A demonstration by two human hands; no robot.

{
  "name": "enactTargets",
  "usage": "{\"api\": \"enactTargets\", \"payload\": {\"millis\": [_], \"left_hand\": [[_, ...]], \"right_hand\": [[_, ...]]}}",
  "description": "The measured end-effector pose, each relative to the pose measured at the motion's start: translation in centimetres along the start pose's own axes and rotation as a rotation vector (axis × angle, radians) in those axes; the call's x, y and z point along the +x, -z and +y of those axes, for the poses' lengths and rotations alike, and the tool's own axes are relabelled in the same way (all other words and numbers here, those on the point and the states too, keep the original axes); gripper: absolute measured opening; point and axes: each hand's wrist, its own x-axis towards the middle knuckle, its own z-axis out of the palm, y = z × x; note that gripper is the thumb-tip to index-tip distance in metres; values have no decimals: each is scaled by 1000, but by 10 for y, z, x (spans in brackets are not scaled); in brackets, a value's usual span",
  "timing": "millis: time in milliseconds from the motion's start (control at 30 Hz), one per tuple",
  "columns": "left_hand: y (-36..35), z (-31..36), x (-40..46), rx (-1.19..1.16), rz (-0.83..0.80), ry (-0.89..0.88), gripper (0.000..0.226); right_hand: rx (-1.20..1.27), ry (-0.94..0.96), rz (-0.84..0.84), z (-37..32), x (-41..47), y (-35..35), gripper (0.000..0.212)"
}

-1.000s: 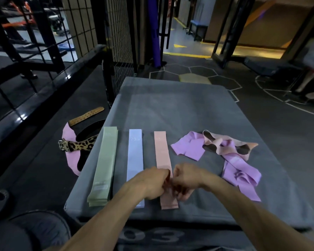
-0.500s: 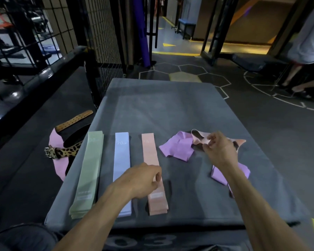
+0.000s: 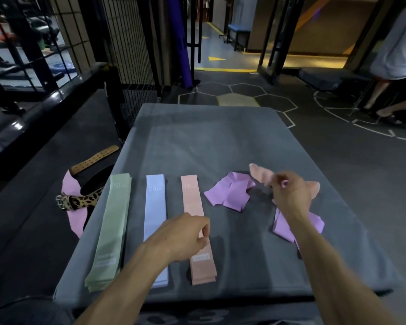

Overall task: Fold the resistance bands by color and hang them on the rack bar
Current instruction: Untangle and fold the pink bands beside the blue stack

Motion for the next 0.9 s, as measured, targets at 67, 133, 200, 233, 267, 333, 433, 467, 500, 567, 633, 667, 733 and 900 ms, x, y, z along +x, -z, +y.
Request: {"api": "enactTargets", "payload": {"millis": [67,133,200,233,267,333,433,467,500,567,633,667,733,900], "left_hand": [[1,1,-1,-43,34,-4,7],[3,2,0,-94,96,-17,6],[5,3,3,-199,192,-41,3],[7,4,4,-264,247,-59,3],[10,6,4,-329,301,-74,5],[15,11,3,-466,418,-93,10],[23,18,0,-695,553,-123,16],[26,21,-1,-765,558,-144,15],[28,23,-3,-833,540,-168,18],[32,30,-7,-959,442,-214,34],[33,37,-12,-1049,330,-268,44],[33,40,-13,-1088,288,-295,45],[34,44,-16,-1147,244,-326,45],[28,48,-16,-1114,154,-325,27]], "right_hand": [[253,-56,18,-23,6,23,15],[537,2,21,-51,3,49,10],[686,115,30,-75,-8,75,6],[715,169,35,-85,-14,86,7],[752,194,26,-93,-20,95,7],[839,201,-32,-100,-28,105,8],[922,144,-137,-105,-41,111,9],[960,112,-178,-107,-45,112,10],[995,85,-220,-110,-49,113,12],[1050,44,-303,-115,-57,112,14],[1090,32,-391,-120,-64,110,11],[1106,40,-427,-122,-68,109,12],[1113,50,-464,-126,-72,106,14],[1148,75,-513,-126,-72,103,24]]}}
